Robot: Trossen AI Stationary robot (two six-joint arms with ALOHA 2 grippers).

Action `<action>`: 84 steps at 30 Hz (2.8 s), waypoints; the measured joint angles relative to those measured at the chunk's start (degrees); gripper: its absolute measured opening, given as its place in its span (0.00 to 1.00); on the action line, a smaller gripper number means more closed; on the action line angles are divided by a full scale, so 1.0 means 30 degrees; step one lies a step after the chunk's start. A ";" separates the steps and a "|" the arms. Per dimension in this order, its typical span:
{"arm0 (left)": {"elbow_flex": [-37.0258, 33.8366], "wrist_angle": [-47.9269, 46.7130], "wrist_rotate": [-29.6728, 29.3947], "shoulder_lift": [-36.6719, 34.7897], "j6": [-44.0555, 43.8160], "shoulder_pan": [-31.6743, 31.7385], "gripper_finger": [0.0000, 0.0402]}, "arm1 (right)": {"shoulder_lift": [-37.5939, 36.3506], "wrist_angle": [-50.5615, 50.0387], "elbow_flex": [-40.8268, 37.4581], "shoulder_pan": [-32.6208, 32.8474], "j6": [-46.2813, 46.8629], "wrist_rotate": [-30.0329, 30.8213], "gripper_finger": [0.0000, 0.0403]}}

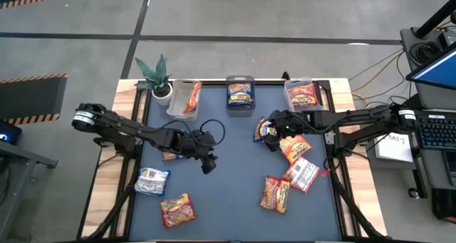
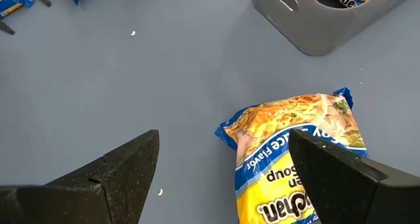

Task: Sort Maruchan noodles
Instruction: Put the blue noodle pack into the black bin

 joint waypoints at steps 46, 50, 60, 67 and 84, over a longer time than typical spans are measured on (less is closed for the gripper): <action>0.0514 -1.4901 -0.4729 0.5314 -1.5171 -0.0646 0.39 | 0.0007 0.0124 0.0007 0.0003 -0.0721 0.1358 0.81; 0.0648 -1.4867 -0.4692 0.5463 -1.5026 -0.0613 0.36 | 0.0007 0.0129 0.0007 0.0000 -0.0721 0.1363 0.81; 0.0641 -1.3757 -0.4687 0.5266 -1.4119 -0.0606 0.05 | 0.0015 0.0131 0.0007 0.0001 -0.0721 0.1370 0.81; 0.1895 -1.2617 -0.4334 0.5238 -1.1731 -0.0628 0.01 | 0.0015 0.0131 0.0007 0.0000 -0.0721 0.1370 0.81; 0.4429 -0.2687 -0.2944 0.5238 0.2419 -0.0919 0.00 | 0.0015 0.0219 0.0007 0.0002 -0.0497 0.1377 0.81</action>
